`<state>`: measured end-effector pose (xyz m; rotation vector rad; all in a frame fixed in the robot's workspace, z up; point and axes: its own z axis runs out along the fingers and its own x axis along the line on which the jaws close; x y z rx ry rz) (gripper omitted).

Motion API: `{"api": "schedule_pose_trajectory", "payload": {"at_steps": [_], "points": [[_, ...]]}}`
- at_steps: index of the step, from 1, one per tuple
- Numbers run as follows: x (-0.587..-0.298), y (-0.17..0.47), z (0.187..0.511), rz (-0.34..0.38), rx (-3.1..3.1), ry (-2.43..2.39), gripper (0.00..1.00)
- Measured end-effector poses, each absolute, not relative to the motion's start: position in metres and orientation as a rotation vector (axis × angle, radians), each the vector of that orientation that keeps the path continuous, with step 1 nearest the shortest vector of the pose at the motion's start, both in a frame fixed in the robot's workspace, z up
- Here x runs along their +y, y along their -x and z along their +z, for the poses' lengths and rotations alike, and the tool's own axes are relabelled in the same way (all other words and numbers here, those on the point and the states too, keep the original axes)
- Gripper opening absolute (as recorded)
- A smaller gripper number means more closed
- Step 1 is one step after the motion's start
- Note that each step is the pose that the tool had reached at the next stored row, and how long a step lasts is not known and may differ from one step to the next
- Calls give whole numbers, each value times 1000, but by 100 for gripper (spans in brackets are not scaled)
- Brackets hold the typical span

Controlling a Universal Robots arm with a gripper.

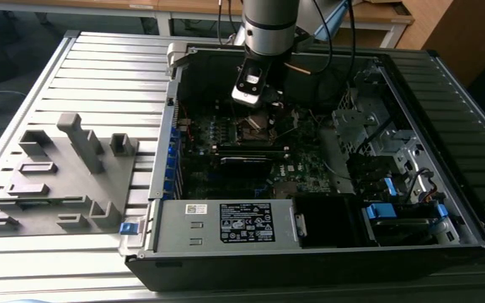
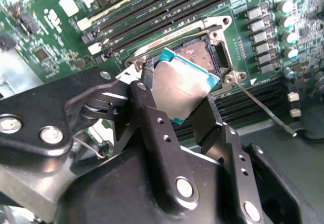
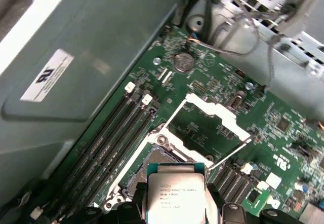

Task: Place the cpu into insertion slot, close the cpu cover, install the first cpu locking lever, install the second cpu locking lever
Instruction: 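Place the cpu into insertion slot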

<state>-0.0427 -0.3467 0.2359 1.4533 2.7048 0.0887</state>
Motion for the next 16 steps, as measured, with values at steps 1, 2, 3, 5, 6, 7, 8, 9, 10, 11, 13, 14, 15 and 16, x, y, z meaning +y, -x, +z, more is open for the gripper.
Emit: {"api": "schedule_pose_trajectory", "payload": {"at_steps": [1, 2, 3, 5, 6, 7, 8, 9, 10, 11, 13, 14, 15, 16], "points": [[-347, 43, 236, 88, 2690, -1479, 54], [-347, 43, 236, 87, 2676, -1503, 54], [-347, 43, 236, 86, 2662, -1527, 54], [-347, 43, 235, 84, 2633, -1574, 54], [-347, 43, 235, 83, 2618, -1598, 54], [-347, 43, 235, 82, 2603, -1622, 54], [-347, 43, 235, 81, 2588, -1644, 54], [-347, 43, 235, 79, 2573, -1668, 54], [-347, 43, 235, 78, 2558, -1690, 54], [-347, 43, 235, 77, 2541, -1714, 54], [-347, 43, 235, 75, 2509, -1759, 54], [-347, 43, 234, 74, 2492, -1782, 54], [-347, 43, 234, 73, 2476, -1804, 54], [-347, 43, 234, 72, 2459, -1826, 54]]}}
